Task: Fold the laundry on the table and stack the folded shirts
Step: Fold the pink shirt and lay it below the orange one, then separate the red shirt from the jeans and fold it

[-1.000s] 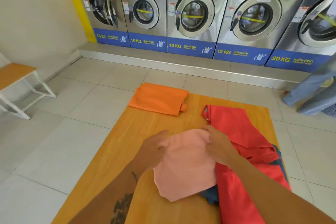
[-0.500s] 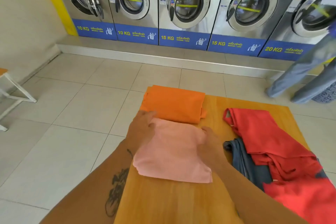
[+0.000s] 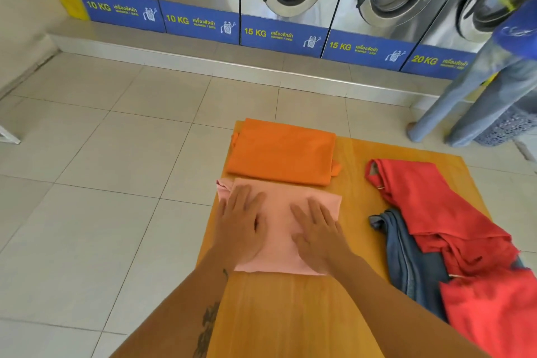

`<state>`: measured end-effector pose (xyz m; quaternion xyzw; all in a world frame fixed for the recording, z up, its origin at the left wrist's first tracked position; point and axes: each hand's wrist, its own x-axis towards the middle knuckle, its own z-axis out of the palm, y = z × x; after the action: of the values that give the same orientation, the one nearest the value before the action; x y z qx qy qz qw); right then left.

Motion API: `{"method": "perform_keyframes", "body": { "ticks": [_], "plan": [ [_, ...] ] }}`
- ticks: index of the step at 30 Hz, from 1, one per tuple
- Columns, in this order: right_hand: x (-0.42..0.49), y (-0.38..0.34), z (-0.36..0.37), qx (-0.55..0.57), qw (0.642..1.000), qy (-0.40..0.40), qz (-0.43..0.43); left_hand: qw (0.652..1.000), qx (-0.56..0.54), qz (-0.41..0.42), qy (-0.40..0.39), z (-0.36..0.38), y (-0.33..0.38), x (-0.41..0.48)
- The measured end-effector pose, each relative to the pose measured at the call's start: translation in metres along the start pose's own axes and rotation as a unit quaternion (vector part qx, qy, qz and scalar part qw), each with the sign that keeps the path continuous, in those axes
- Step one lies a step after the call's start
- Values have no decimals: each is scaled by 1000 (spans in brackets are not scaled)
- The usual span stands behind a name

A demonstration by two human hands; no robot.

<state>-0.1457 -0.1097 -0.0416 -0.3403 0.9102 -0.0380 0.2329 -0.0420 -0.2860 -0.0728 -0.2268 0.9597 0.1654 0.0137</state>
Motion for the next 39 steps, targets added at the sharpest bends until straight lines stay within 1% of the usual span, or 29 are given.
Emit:
{"method": "perform_keyframes", "body": {
  "ticks": [2,4,7,9,11,13,15,16,18,19,20,21,22,24,27,30,32,34,36,37,39],
  "plan": [
    [-3,1,-9,13,1000,-13,-4,1000,12,1,-4,-6,1,1],
    [-13,10,-20,52,998,-17,-2,1000,4,-18,0,-12,9,-2],
    [-42,39,-35,125,992,18,6,998,-33,-36,30,-24,41,-6],
    [-72,70,-47,150,985,79,-1,995,-80,-12,58,-30,75,-12],
    [-105,108,-57,169,972,166,-1,984,-157,42,79,-28,116,-22],
    [-136,154,-59,168,955,242,43,964,-238,96,64,-19,163,-35],
    [-163,202,-58,146,939,290,116,955,-266,129,33,-4,210,-48],
    [-175,227,-56,130,935,289,162,952,-273,137,16,5,234,-55],
    [-196,264,-55,138,927,217,274,947,-289,136,-37,21,276,-70],
    [-205,278,-53,171,922,174,299,945,-293,131,-69,28,296,-78],
    [-213,289,-49,212,921,143,295,945,-288,126,-95,36,313,-87],
    [-219,297,-46,242,923,123,272,947,-278,120,-111,42,329,-93],
    [-224,304,-43,254,928,114,249,949,-272,109,-119,48,342,-99],
    [-229,316,-42,258,933,125,218,948,-288,64,-121,55,364,-104],
    [-238,319,-46,294,932,140,162,933,-343,-1,-106,55,377,-105],
    [-242,324,-52,325,931,119,117,926,-365,-12,-94,51,379,-111],
    [-241,326,-56,331,933,89,107,922,-381,-29,-65,49,375,-119],
    [-238,324,-57,324,941,42,91,913,-403,-60,-28,54,368,-124],
    [-237,319,-55,322,944,-1,77,907,-412,-88,-12,57,364,-128],
    [-237,317,-51,317,946,-3,71,907,-411,-94,-13,58,364,-130],
    [-238,315,-44,305,950,19,62,908,-408,-96,-23,58,367,-132]
  ]
}}
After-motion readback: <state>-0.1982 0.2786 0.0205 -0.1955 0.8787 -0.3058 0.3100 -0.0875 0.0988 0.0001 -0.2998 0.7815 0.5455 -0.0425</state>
